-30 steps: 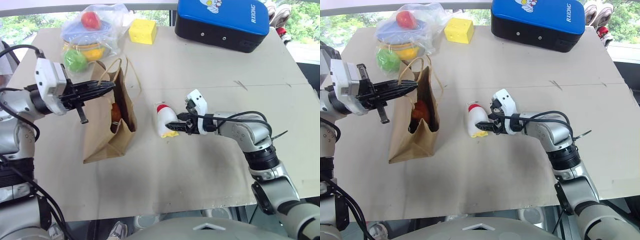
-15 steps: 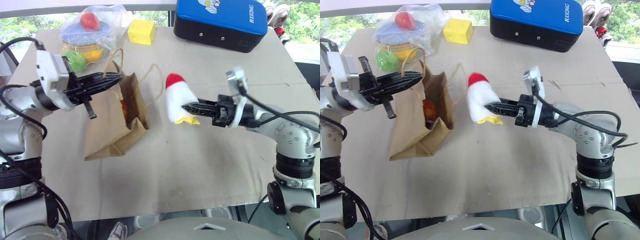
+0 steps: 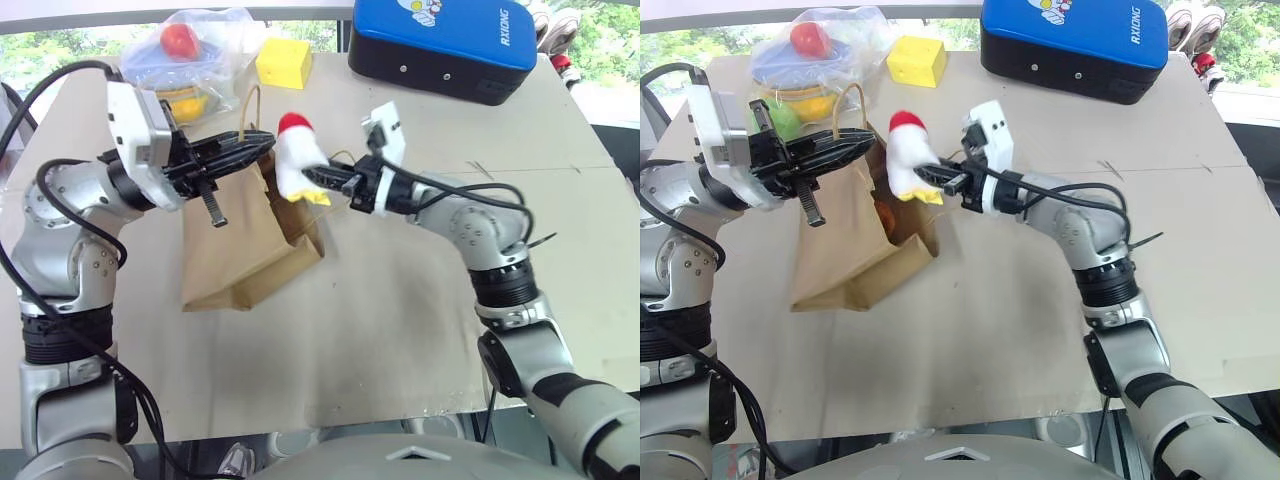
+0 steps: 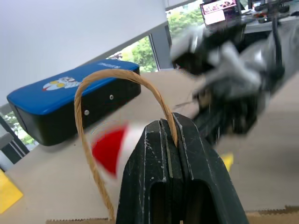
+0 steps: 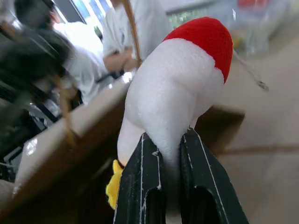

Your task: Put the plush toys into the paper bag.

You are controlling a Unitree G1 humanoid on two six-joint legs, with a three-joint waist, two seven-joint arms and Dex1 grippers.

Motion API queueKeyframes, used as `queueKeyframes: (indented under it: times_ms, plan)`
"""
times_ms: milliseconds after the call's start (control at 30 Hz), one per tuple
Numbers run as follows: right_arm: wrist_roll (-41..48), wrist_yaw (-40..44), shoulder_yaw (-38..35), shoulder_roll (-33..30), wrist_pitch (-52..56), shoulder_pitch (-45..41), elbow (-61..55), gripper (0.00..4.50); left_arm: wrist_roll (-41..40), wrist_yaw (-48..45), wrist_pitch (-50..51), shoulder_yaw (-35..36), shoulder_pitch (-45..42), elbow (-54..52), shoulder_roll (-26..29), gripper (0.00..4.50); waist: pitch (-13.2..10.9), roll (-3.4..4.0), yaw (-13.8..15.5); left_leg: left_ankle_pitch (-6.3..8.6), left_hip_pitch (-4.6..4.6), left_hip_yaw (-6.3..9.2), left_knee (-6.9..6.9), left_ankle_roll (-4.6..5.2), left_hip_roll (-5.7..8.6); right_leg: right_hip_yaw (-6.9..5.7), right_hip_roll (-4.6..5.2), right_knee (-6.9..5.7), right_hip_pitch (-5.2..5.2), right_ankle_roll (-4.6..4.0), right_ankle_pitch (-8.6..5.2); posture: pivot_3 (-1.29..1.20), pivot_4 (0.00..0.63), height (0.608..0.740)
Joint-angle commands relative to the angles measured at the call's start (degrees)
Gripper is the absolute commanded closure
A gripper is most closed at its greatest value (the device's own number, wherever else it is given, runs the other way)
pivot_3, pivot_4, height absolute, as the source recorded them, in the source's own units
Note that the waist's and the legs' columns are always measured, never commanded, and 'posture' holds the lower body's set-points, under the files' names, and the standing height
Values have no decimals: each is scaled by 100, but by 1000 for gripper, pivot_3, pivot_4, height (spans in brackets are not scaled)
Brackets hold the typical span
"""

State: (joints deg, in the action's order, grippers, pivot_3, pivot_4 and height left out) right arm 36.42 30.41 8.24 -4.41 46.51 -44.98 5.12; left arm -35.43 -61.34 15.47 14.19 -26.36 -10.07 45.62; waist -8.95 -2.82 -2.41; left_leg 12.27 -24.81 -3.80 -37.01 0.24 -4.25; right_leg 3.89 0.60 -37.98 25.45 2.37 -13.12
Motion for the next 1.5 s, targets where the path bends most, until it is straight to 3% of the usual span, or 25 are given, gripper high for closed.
queueKeyframes:
  times_ms: [33, 300, 500, 600, 633, 667, 900, 1167, 1500]
  plan:
    - [-112, 264, 1, 82, -130, -166, 231, 4478, -168, 231, 81, 308, 29, -365, 46, 4500, 0, 0, 1, 0, 0, 0, -1, 0, 0, 0, 0, 0, 0, 0, 0, 0, 150, 740]
    - [-292, 1697, 1119, -181, 268, -320, -3, 4478, -148, 468, 184, 183, 94, -609, -42, 4500, -1, 1, -9, 0, 3, 5, -1, 0, -2, -4, -3, -2, -1, 0, 0, 0, 150, 740]
    - [-1358, 2686, 2283, -71, -844, -800, 777, 4478, -201, 534, 311, 12, 57, -783, -159, 4500, -1, 1, -7, 0, 3, 5, -4, 0, -1, -4, -4, -3, -1, -1, 0, 0, 150, 740]
    - [-1722, 2911, 2408, 185, -1429, -982, 1345, 4478, -227, 578, 375, -29, 81, -897, -199, 4500, -1, 1, -1, 0, 2, 6, -5, 0, -1, -5, -4, -3, -2, -1, 0, 0, 150, 740]
    - [-1856, 2984, 2441, 232, -1626, -1022, 1489, 3804, -230, 588, 392, -30, 99, -935, -206, 4500, -1, 1, -2, 0, 1, 6, -6, 0, -1, -6, -4, -3, -2, -1, 0, 0, 150, 740]
    - [-1917, 3083, 2436, 249, -1741, -1022, 1536, 3519, -247, 610, 429, -16, 128, -992, -209, 4500, 0, 1, 0, 0, 0, 6, -7, 0, -1, -6, -4, -3, -1, 0, 0, 0, 150, 740]
    - [-1980, 3083, 1981, -150, -1691, -668, 768, 74, -341, 697, 545, 212, 411, -1210, -120, 4500, -1, 1, 20, 0, -1, 9, -8, -1, -1, -10, 0, -3, -3, -1, 0, 0, 150, 740]
    - [-1566, 2241, 869, -1245, -148, 141, -1522, 74, -266, 667, 414, 172, 581, -1162, -137, 4500, -1, 1, 38, 0, 1, 8, -9, -1, 0, -13, 2, -4, -4, -1, 0, 0, 150, 740]
    - [-831, 868, -656, -1693, 1930, 1045, -3011, 74, -209, 564, 308, 61, 450, -954, -221, 4500, 1, -1, 54, 0, 3, 5, -10, -1, 4, -12, 8, 1, -8, 0, 0, 0, 150, 740]
